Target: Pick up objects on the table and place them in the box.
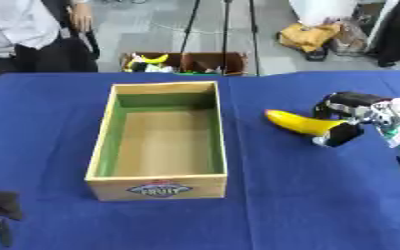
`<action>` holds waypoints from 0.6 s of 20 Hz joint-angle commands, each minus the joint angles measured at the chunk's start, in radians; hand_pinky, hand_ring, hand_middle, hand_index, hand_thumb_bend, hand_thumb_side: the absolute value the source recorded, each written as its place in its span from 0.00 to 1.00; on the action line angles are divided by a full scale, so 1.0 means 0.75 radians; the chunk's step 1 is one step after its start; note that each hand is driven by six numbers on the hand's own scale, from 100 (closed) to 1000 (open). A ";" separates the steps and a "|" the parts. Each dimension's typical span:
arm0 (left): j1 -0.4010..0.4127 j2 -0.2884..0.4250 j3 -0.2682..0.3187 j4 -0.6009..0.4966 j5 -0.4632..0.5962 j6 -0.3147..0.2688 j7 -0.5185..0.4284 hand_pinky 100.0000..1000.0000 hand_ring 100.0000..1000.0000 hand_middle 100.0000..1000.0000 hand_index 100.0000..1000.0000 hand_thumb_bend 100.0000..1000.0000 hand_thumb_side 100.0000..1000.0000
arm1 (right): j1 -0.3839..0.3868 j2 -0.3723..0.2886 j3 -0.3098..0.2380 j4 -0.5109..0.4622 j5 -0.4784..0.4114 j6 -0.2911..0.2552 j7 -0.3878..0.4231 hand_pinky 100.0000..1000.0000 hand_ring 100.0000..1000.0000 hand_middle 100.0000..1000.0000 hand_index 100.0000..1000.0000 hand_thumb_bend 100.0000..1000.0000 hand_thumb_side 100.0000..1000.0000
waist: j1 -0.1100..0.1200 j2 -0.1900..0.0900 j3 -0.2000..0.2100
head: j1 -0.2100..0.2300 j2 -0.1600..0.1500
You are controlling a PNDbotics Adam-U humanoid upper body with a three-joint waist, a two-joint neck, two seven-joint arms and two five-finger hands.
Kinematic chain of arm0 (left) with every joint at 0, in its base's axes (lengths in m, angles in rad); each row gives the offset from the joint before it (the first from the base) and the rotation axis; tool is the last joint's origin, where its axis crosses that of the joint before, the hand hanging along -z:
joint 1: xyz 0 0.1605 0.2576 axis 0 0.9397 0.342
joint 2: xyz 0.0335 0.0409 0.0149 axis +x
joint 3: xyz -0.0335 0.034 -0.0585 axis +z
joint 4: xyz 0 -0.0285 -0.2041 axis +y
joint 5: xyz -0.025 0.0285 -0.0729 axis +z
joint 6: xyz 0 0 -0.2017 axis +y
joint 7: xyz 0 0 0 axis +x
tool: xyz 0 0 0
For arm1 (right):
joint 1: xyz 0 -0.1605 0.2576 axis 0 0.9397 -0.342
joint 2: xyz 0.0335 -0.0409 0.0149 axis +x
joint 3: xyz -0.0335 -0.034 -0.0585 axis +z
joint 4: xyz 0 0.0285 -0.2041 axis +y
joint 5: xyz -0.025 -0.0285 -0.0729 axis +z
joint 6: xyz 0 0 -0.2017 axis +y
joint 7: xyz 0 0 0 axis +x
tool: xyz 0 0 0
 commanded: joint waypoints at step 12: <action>-0.007 0.022 -0.001 -0.026 -0.008 0.000 -0.007 0.21 0.47 0.45 0.62 0.00 1.00 | -0.017 -0.033 -0.014 -0.002 -0.010 0.001 -0.024 0.54 0.71 0.53 0.64 0.13 0.42 | 0.000 -0.023 -0.006 | -0.002 -0.017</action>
